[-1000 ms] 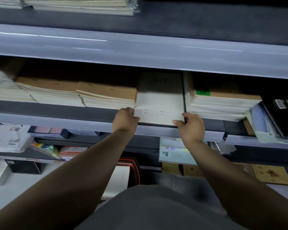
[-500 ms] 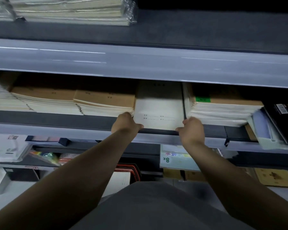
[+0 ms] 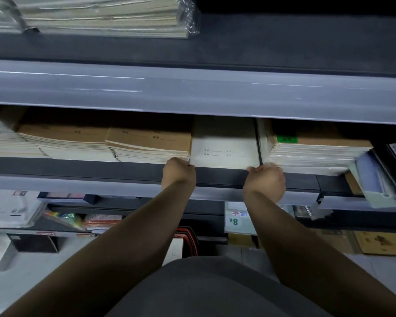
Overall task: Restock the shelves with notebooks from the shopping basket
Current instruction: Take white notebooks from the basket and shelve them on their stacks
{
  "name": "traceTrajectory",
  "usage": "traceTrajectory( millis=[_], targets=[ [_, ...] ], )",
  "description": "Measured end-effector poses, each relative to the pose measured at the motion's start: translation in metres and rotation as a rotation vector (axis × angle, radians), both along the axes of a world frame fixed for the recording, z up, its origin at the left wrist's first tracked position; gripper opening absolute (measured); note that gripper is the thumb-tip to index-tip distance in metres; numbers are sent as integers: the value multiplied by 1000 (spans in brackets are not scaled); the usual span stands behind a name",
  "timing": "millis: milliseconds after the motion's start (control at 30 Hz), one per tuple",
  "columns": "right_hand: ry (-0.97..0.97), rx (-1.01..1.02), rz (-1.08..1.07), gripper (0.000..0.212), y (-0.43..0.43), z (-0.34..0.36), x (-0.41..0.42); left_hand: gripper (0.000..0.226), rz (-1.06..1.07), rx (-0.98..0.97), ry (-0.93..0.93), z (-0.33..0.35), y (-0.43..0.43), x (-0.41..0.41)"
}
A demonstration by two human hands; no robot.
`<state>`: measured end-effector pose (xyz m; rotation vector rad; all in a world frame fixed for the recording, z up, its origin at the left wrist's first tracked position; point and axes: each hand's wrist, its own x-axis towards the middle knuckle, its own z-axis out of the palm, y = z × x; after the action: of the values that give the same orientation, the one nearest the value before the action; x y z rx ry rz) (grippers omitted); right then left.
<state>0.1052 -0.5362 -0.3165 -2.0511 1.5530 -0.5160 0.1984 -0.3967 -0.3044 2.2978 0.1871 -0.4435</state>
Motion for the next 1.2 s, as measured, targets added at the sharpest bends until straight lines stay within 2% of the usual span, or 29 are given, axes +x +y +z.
traceTrajectory(
  millis=[100, 200, 367, 433, 567, 633, 800, 1033, 1200],
  targets=[
    [6, -24, 2, 21, 2, 3, 1, 33, 37, -106, 70, 6, 4, 3],
    [26, 22, 51, 24, 2, 7, -3, 12, 22, -277, 191, 14, 10, 6],
    [0, 82, 213, 37, 1, 16, -14, 42, 69, -707, 567, 40, 24, -2],
    [-34, 95, 195, 46, 7, 22, -21, 51, 21, -803, 579, 44, 33, -9],
    [-317, 242, 166, 52, 37, 39, -33, 68, -20, -996, 615, 50, 52, -21],
    [-410, 320, 155, 55, 53, 46, -38, 73, -33, -1032, 613, 54, 62, -27],
    [-496, 421, 149, 60, 84, 53, -54, 77, -77, -1046, 595, 61, 89, -46],
    [-514, 476, 155, 60, 112, 53, -81, 79, -82, -1037, 540, 58, 124, -70],
    [-496, 570, 227, 48, 138, 43, -101, 78, -33, -1008, 537, 39, 147, -96]
  ],
)
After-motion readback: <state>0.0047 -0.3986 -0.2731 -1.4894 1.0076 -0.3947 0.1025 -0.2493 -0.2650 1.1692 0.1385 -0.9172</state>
